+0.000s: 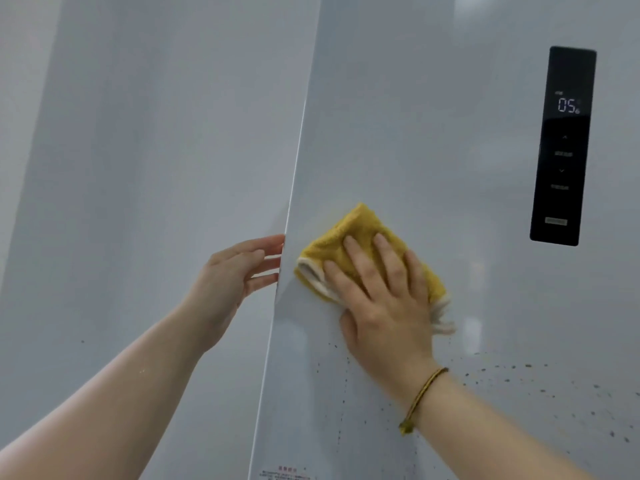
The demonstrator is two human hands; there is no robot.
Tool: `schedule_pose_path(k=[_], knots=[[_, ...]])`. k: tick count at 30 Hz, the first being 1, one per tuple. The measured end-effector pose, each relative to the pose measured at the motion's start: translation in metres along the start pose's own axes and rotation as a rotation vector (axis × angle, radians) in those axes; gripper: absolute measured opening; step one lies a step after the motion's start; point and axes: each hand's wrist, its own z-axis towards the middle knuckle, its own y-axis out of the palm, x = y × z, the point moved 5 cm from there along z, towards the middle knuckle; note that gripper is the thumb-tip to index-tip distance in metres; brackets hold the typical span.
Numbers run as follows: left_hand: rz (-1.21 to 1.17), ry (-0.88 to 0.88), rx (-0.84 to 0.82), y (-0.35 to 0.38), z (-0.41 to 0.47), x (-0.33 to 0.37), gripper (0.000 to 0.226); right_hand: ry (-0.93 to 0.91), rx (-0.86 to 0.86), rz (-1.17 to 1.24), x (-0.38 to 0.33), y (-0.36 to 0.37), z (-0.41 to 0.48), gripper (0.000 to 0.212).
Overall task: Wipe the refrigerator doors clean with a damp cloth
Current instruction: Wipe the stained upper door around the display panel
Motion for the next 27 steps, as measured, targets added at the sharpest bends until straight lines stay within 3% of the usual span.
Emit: schedule_pose_path(k=[2, 5, 7, 9, 12, 14, 19, 23, 25, 27], knots=[[0.025, 0.002, -0.003, 0.001, -0.001, 0.001, 0.036, -0.080, -0.048, 0.013, -0.025, 0.005, -0.021, 0.042], [0.087, 0.001, -0.005, 0.003, -0.004, 0.003, 0.036, -0.361, -0.123, 0.055, -0.044, 0.006, -0.044, 0.034], [0.145, 0.010, 0.019, 0.004, -0.006, 0.005, 0.037, -0.486, -0.126, 0.081, -0.034, 0.006, -0.040, 0.044], [0.232, 0.024, 0.071, 0.006, -0.007, 0.006, 0.039, -0.434, -0.061, 0.057, -0.014, 0.002, -0.021, 0.046], [0.284, 0.031, 0.116, 0.009, -0.008, 0.005, 0.040, -0.012, 0.035, 0.024, 0.019, -0.008, 0.001, 0.036], [0.288, 0.040, 0.128, 0.012, -0.010, 0.004, 0.041, 0.080, 0.046, 0.015, 0.011, -0.008, -0.008, 0.039], [0.314, 0.048, 0.137, 0.016, -0.013, 0.003, 0.038, -0.253, -0.086, 0.043, -0.026, -0.002, -0.055, 0.031], [0.366, 0.055, 0.141, 0.015, -0.014, 0.002, 0.038, -0.508, -0.123, 0.053, -0.003, -0.001, -0.048, 0.037], [0.397, 0.055, 0.154, 0.015, -0.015, 0.001, 0.039, -0.401, -0.056, 0.037, 0.023, -0.007, -0.029, 0.035], [0.419, 0.066, 0.166, 0.015, -0.015, -0.001, 0.040, -0.179, 0.007, 0.001, 0.045, -0.015, -0.015, 0.031]])
